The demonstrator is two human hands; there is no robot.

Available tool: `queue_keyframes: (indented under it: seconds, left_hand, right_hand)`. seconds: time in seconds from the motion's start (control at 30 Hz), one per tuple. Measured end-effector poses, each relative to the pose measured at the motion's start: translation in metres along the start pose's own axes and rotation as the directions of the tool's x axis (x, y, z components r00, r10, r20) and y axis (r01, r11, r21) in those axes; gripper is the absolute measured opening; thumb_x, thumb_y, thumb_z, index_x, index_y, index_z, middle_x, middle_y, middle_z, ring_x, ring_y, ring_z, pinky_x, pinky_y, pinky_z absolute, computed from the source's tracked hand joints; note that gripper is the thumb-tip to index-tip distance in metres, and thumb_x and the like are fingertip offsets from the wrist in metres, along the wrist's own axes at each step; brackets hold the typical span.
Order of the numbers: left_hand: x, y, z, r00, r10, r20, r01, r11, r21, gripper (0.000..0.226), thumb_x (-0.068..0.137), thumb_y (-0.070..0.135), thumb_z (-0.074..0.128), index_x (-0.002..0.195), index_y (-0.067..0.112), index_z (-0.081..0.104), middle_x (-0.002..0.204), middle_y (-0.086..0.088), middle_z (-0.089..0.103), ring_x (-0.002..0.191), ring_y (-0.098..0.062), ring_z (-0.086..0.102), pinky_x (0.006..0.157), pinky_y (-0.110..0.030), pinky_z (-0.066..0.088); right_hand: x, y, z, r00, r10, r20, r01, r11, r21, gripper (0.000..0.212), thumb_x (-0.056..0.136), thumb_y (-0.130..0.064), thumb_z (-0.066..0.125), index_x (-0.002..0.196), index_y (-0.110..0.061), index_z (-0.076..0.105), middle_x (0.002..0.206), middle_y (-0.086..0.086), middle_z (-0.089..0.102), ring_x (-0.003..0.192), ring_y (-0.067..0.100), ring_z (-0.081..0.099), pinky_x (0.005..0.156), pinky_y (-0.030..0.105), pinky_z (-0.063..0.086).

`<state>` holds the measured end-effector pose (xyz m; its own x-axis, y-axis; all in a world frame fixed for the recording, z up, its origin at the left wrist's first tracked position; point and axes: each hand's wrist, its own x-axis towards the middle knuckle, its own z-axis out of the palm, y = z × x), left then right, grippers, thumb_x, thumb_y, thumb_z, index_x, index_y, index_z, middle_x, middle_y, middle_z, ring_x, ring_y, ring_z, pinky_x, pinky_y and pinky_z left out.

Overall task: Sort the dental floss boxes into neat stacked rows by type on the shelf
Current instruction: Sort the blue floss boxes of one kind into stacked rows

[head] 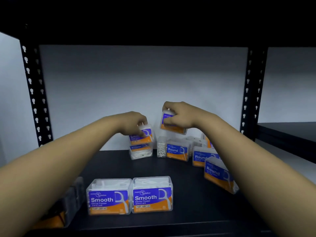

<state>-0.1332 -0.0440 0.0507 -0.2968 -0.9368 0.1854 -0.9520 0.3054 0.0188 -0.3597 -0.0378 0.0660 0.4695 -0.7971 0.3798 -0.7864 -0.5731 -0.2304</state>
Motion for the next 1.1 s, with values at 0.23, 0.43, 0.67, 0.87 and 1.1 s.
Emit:
queue_keyframes:
  seconds: [0.23,0.43,0.67,0.87,1.1]
  left_hand:
    - [-0.073,0.007,-0.025,0.999,0.026,-0.019,-0.027,0.996,-0.090,0.042,0.088,0.041,0.073,0.128,0.032,0.064,0.115,0.011,0.068,0.096,-0.015,0.066,0.088,-0.036,0.055]
    - [-0.115,0.022,-0.012,0.999,0.032,-0.042,-0.039,0.983,-0.180,0.041,0.088,0.041,0.073,0.128,0.036,0.065,0.113,0.014,0.069,0.096,-0.013,0.068,0.088,-0.039,0.056]
    - [-0.116,0.029,0.014,0.997,0.000,0.081,0.017,0.977,-0.211,0.041,0.086,0.042,0.075,0.126,0.037,0.067,0.107,0.018,0.070,0.092,-0.009,0.070,0.088,-0.040,0.058]
    - [-0.113,0.024,0.023,0.977,-0.107,0.184,0.125,0.988,-0.089,0.044,0.085,0.043,0.076,0.127,0.033,0.065,0.116,0.011,0.070,0.091,-0.009,0.068,0.078,-0.031,0.056]
    - [-0.109,0.029,0.025,0.951,-0.117,0.286,0.116,0.993,0.020,0.044,0.087,0.038,0.075,0.128,0.031,0.064,0.120,0.009,0.070,0.096,-0.013,0.069,0.077,-0.029,0.058]
  right_hand:
    - [-0.052,-0.020,0.004,0.998,-0.055,-0.018,0.057,0.993,0.107,0.025,0.081,-0.036,0.072,0.104,-0.030,0.066,0.092,-0.007,0.072,0.081,0.013,0.069,0.071,0.034,0.059]
    - [-0.091,-0.027,0.020,0.997,-0.076,0.029,0.070,0.983,0.167,0.032,0.071,-0.040,0.074,0.102,-0.034,0.071,0.089,-0.009,0.076,0.076,0.007,0.069,0.067,0.025,0.058]
    - [-0.119,-0.017,0.048,0.995,-0.083,0.051,0.070,0.973,0.220,0.034,0.075,-0.027,0.082,0.106,-0.037,0.072,0.089,-0.012,0.074,0.079,0.003,0.069,0.067,0.018,0.056]
    - [-0.134,-0.008,0.055,0.986,-0.090,0.139,0.053,0.968,0.246,0.034,0.071,-0.027,0.080,0.104,-0.034,0.072,0.098,-0.013,0.075,0.086,0.003,0.070,0.079,0.025,0.057]
    - [-0.145,-0.007,0.054,0.960,-0.096,0.263,0.029,0.968,0.249,0.040,0.063,-0.036,0.076,0.102,-0.034,0.073,0.098,-0.013,0.076,0.088,0.005,0.072,0.082,0.037,0.061]
